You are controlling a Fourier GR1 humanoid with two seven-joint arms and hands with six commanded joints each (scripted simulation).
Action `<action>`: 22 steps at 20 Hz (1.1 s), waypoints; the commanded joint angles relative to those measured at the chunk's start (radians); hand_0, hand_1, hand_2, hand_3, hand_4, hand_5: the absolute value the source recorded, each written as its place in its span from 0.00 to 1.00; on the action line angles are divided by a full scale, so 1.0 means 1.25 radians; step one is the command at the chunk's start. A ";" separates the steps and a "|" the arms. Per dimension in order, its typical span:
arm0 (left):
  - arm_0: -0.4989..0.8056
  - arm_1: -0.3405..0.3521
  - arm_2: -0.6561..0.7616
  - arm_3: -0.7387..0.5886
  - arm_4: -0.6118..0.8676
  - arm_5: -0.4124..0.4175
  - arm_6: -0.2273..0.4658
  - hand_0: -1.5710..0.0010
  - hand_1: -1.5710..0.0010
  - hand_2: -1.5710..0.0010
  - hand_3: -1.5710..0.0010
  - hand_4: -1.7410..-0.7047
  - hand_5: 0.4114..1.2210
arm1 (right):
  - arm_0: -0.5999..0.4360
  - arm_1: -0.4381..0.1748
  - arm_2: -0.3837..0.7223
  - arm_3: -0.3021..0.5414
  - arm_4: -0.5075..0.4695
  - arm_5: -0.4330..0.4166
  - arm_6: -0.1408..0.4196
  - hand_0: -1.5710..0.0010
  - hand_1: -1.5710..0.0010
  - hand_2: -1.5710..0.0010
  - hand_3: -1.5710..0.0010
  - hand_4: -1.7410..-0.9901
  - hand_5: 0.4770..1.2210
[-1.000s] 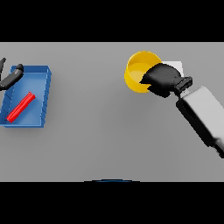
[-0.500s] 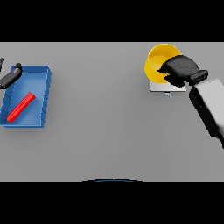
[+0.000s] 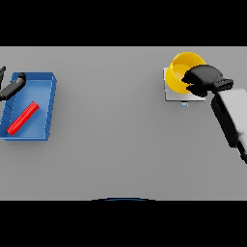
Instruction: Pick up the red beaker and tilt it to pour out 1 green nut into yellow bowl. Pick up the yellow bowl and place it on the metallic measuring scale.
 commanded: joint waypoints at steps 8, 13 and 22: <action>-0.009 0.004 0.002 0.003 0.001 -0.004 0.009 1.00 1.00 1.00 1.00 0.97 0.38 | -0.012 0.013 -0.022 0.048 0.000 0.015 -0.022 0.43 0.27 0.24 0.40 0.11 0.89; -0.008 -0.005 -0.003 0.008 -0.003 -0.003 0.001 1.00 1.00 1.00 1.00 0.98 0.37 | -0.017 0.017 -0.016 0.065 0.007 0.037 0.003 0.81 0.70 0.62 0.64 0.30 0.57; -0.011 -0.005 -0.002 0.005 -0.002 -0.003 -0.003 1.00 1.00 1.00 1.00 0.99 0.35 | -0.025 0.009 -0.008 0.080 0.013 0.059 0.000 0.97 0.96 0.93 0.83 0.44 0.38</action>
